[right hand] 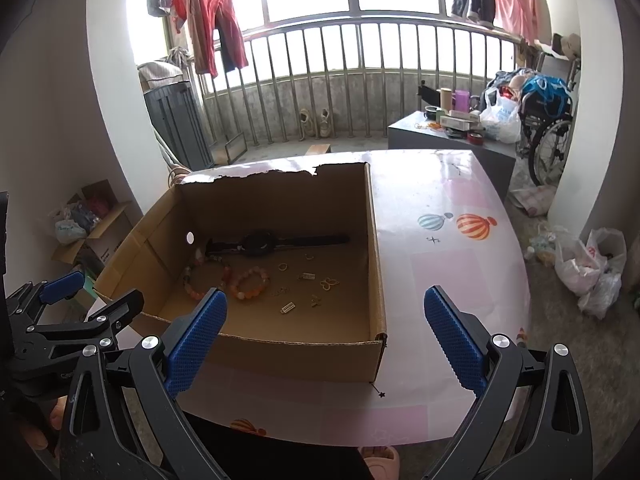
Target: Organize jewelry
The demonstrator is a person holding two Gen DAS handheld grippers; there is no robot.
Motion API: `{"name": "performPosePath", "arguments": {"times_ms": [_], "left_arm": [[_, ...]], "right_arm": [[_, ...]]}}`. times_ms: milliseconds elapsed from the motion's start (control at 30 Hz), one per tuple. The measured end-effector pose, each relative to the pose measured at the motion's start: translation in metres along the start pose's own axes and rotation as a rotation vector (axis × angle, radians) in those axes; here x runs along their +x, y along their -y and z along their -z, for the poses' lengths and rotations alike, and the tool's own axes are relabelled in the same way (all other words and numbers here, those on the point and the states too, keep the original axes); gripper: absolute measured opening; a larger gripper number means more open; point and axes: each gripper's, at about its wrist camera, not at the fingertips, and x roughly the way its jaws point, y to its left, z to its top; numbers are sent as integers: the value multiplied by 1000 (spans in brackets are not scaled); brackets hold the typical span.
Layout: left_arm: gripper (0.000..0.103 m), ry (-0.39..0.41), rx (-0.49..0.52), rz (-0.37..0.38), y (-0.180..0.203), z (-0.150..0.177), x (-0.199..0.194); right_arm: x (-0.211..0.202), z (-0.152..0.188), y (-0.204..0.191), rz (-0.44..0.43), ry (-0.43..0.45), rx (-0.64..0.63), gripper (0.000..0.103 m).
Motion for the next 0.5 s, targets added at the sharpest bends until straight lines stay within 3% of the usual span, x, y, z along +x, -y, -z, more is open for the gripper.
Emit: {"name": "performPosePath", "arguments": {"times_ms": [500], "left_arm": [[97,-5,5,-13,1,1,1]], "right_arm": [[0,1,2,-11,1,7,95]]}}
